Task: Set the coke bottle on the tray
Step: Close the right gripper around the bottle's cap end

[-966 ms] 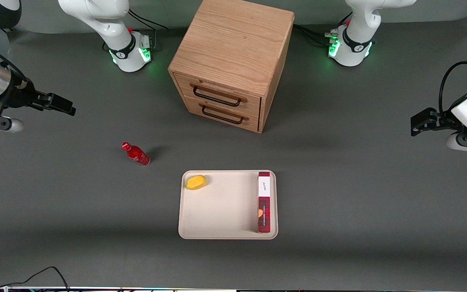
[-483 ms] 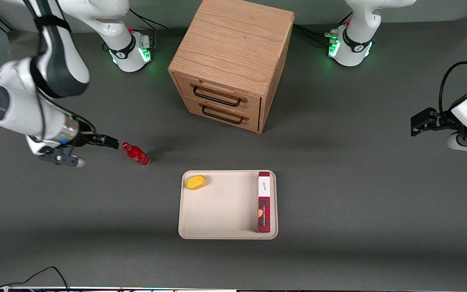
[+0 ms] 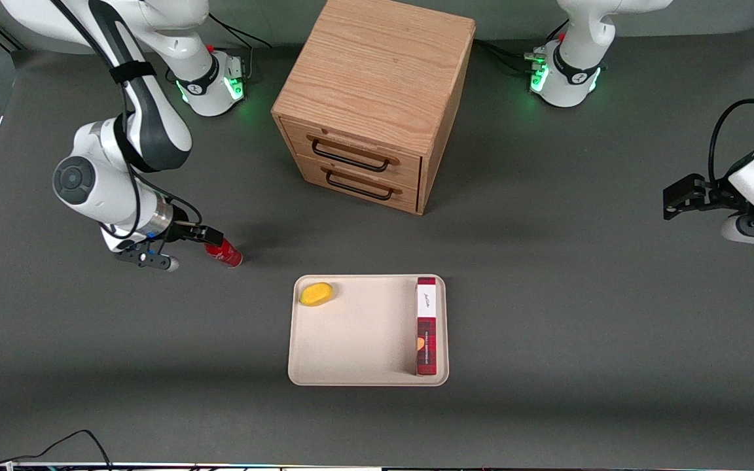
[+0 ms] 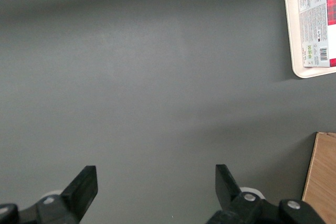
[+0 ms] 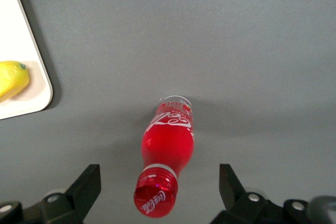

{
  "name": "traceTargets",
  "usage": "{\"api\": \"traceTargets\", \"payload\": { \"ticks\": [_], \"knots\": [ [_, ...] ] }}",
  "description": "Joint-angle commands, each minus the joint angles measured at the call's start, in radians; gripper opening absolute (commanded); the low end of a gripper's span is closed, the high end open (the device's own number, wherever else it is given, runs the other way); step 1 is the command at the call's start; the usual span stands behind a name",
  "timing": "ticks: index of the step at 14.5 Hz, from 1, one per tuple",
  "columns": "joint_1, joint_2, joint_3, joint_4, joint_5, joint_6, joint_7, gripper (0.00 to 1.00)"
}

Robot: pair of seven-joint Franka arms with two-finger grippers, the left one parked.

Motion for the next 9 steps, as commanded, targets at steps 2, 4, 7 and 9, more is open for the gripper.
{"api": "traceTargets", "payload": {
  "ticks": [2,4,7,9],
  "knots": [
    [0.004,-0.044,0.005,-0.043,-0.015,0.022,0.029,0.93],
    [0.002,-0.047,0.007,-0.043,-0.053,0.022,0.029,0.77],
    [0.002,-0.046,0.007,-0.041,-0.058,0.025,0.027,0.36],
    [0.004,-0.044,0.007,-0.041,-0.058,0.03,0.027,0.0]
  ]
}}
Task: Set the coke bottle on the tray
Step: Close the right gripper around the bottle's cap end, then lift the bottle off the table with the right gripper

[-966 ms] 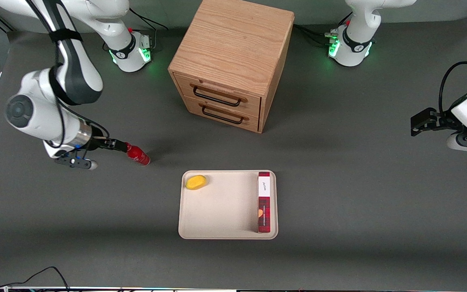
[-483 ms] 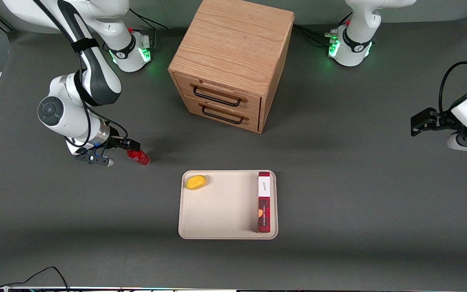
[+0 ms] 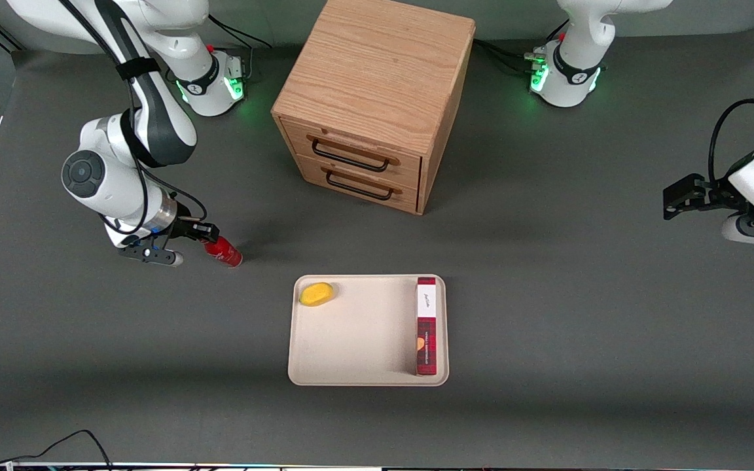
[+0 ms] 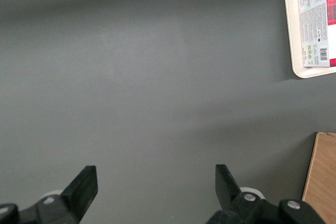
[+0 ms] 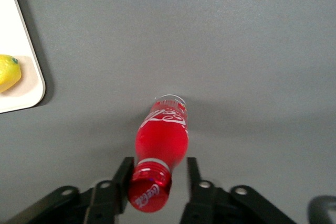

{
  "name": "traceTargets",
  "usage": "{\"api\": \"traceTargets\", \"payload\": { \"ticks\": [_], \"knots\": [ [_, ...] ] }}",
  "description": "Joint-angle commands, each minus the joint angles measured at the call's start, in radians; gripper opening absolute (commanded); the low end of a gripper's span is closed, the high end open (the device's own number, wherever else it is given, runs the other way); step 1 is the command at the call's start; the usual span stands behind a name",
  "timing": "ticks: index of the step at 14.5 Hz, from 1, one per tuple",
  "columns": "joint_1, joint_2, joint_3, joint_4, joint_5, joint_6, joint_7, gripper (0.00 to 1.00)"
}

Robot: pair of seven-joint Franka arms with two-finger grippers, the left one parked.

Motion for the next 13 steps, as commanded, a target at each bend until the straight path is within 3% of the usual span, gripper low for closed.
{"api": "traceTargets", "payload": {
  "ticks": [1,5,9,13],
  "knots": [
    [0.003,-0.024,0.004,-0.02,-0.024,0.017,0.024,0.0],
    [0.001,-0.056,0.006,0.032,-0.033,-0.072,0.003,0.0],
    [-0.01,-0.094,-0.01,0.327,-0.033,-0.478,-0.117,0.0],
    [0.0,-0.024,-0.007,0.724,-0.033,-0.831,-0.119,0.0]
  ]
}}
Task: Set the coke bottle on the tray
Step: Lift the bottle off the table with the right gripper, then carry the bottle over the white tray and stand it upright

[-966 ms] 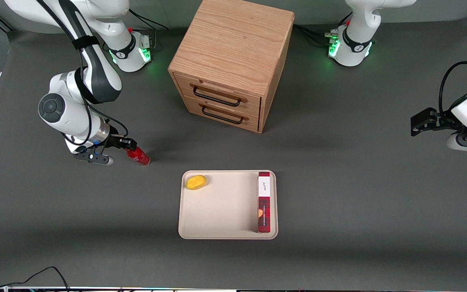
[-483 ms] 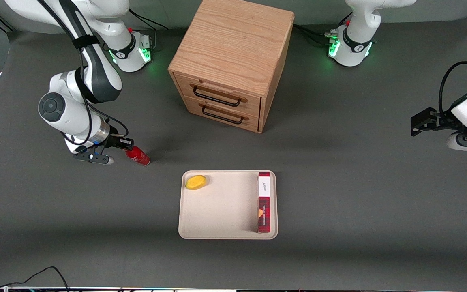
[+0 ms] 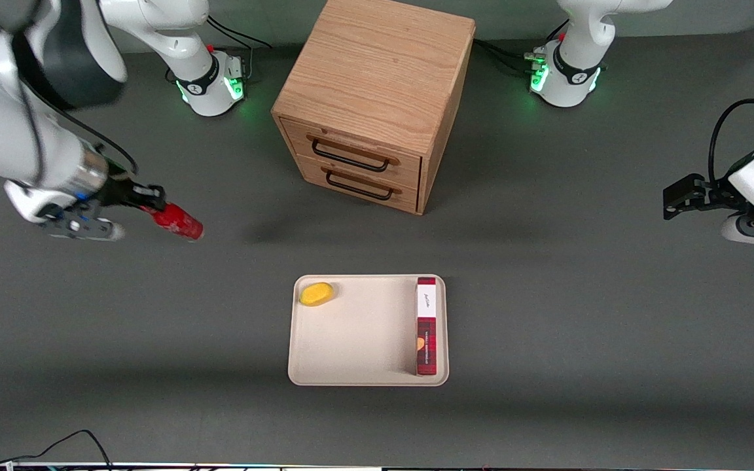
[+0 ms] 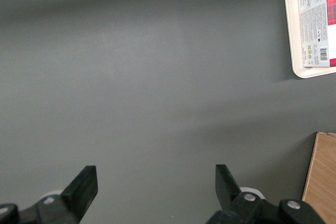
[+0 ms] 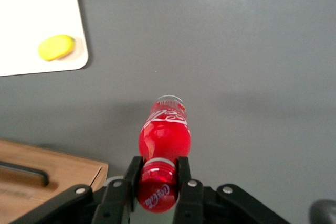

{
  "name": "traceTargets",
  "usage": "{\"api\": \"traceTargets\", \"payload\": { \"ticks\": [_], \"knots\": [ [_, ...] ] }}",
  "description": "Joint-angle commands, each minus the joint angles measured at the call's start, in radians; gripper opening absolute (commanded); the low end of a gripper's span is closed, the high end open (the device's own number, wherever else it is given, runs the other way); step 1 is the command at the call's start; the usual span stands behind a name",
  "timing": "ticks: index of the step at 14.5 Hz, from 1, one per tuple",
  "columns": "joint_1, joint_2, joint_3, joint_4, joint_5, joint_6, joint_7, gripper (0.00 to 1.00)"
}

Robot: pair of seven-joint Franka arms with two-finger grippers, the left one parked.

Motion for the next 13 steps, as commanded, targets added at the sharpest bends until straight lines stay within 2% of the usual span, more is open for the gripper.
{"api": "traceTargets", "payload": {
  "ticks": [1,3,4,6,11,13],
  "knots": [
    [0.009,0.121,0.008,0.313,-0.007,-0.196,-0.012,0.0],
    [0.044,0.265,0.028,0.541,-0.01,-0.296,0.046,0.0],
    [0.061,0.354,0.039,0.665,-0.011,-0.326,0.127,0.0],
    [0.093,0.489,0.097,0.801,-0.014,-0.322,0.318,0.0],
    [0.184,0.684,0.125,0.844,-0.084,-0.041,0.656,0.0],
    [0.21,0.764,0.132,0.843,-0.141,0.067,0.736,0.0]
  ]
}}
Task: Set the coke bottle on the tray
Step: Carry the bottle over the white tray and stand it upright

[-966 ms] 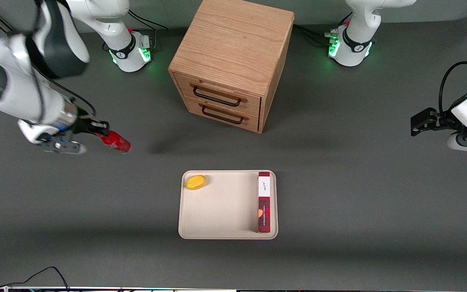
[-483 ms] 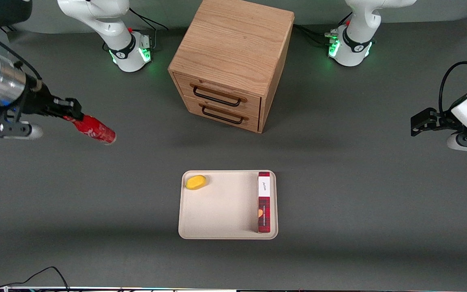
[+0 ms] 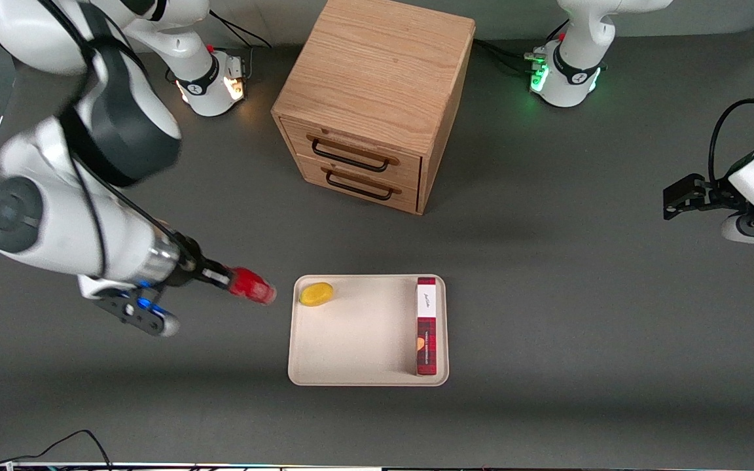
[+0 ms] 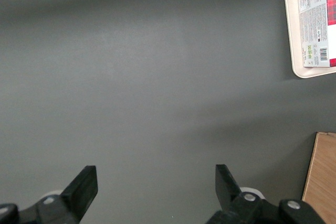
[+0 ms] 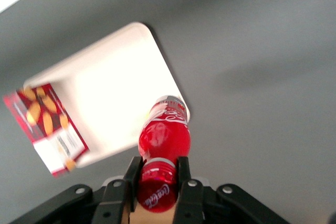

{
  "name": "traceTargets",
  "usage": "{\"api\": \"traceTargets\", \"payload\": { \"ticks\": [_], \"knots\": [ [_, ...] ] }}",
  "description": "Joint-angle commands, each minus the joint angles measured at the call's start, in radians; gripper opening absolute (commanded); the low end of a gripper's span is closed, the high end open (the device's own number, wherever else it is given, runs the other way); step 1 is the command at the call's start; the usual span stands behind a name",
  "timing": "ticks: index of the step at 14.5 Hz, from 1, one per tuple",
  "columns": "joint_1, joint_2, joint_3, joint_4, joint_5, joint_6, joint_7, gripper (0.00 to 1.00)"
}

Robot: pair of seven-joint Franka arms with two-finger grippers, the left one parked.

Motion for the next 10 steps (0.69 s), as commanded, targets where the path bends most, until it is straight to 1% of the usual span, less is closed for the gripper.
{"api": "traceTargets", "payload": {
  "ticks": [1,3,5,6,9,10],
  "knots": [
    [0.031,0.134,0.033,0.082,-0.091,0.089,0.149,0.0],
    [0.036,0.195,0.081,0.079,-0.185,0.146,0.217,0.0],
    [0.037,0.244,0.108,0.073,-0.26,0.215,0.281,0.0],
    [0.037,0.261,0.118,0.069,-0.279,0.24,0.289,0.0],
    [0.037,0.278,0.119,0.064,-0.291,0.265,0.289,0.0],
    [0.036,0.278,0.119,0.064,-0.291,0.265,0.289,0.34]
  ]
}}
